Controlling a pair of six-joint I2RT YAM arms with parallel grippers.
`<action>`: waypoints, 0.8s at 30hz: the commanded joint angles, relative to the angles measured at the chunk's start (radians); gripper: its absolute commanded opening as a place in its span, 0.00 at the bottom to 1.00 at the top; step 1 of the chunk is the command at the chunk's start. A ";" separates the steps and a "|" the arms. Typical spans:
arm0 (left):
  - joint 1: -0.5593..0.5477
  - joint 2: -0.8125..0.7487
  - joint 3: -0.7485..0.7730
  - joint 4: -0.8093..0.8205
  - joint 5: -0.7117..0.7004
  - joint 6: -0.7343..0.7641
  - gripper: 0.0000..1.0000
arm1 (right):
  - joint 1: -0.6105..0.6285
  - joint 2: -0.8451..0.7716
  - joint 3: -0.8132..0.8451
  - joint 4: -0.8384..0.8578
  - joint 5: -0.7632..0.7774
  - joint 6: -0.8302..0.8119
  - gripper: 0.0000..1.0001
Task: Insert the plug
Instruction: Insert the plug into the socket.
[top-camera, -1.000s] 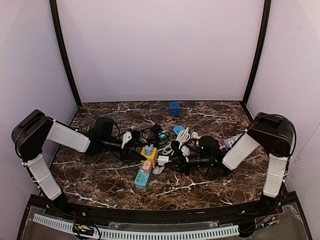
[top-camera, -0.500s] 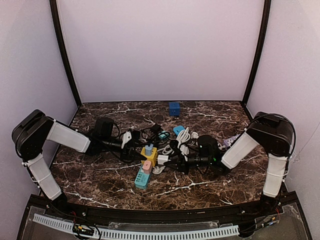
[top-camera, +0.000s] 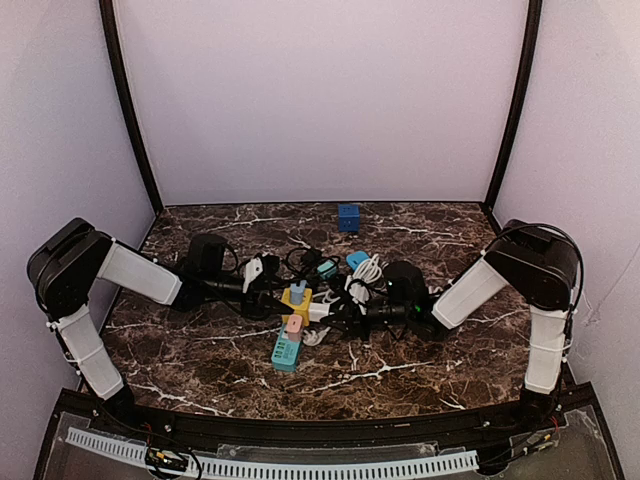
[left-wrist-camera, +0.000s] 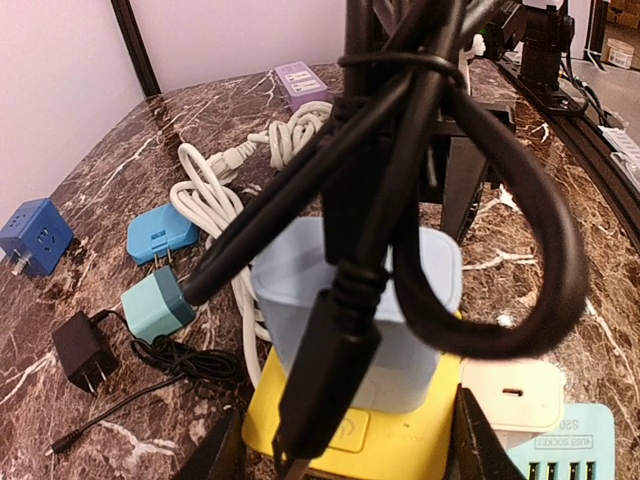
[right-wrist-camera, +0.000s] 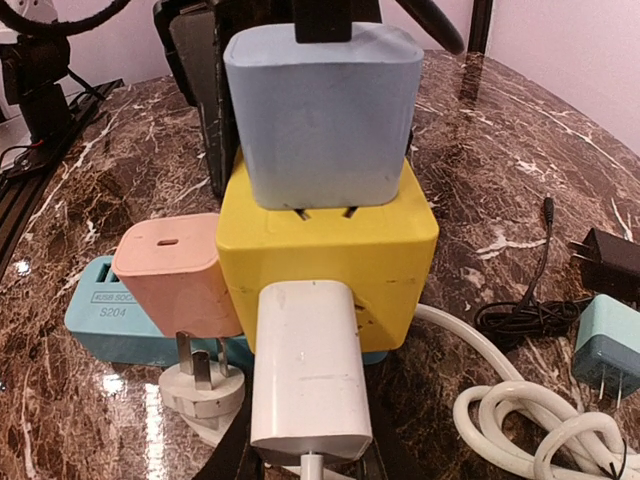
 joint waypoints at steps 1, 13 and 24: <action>-0.100 0.116 -0.039 -0.063 -0.099 -0.021 0.01 | 0.051 0.027 0.119 0.106 -0.036 -0.008 0.00; -0.115 0.138 -0.027 -0.010 -0.097 -0.039 0.01 | 0.051 0.015 0.197 0.047 -0.060 -0.059 0.12; -0.053 -0.006 -0.151 -0.072 -0.400 -0.096 0.01 | 0.022 -0.199 0.006 -0.159 0.081 -0.111 0.56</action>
